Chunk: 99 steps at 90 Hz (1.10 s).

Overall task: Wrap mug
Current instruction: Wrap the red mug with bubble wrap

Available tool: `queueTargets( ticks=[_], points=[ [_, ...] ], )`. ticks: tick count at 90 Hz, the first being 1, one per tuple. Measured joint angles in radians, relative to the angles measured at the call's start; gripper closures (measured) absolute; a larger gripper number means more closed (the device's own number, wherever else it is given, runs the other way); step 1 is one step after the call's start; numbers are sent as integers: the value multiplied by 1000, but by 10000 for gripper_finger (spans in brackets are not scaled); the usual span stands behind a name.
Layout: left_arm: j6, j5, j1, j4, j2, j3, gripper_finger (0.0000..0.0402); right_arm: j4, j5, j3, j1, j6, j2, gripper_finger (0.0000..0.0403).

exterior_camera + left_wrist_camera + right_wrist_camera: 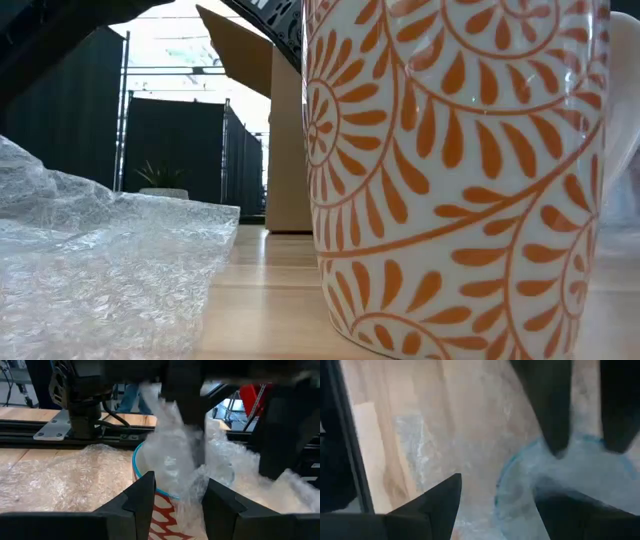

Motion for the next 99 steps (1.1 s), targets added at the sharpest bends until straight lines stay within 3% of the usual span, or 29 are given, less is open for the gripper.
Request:
queueTargets(
  ticks=[22,34,84,99],
  points=[
    [-1,0,0,1,0,0,275,186,29,-153,-6,16,-7,177],
    [-1,0,0,1,0,0,275,197,32,-163,-16,-1,-11,177],
    [0,0,0,0,0,0,275,-183,-4,200,-19,-79,-63,177],
    [0,0,0,0,0,0,275,-282,121,257,-19,-93,-64,177]
  ],
)
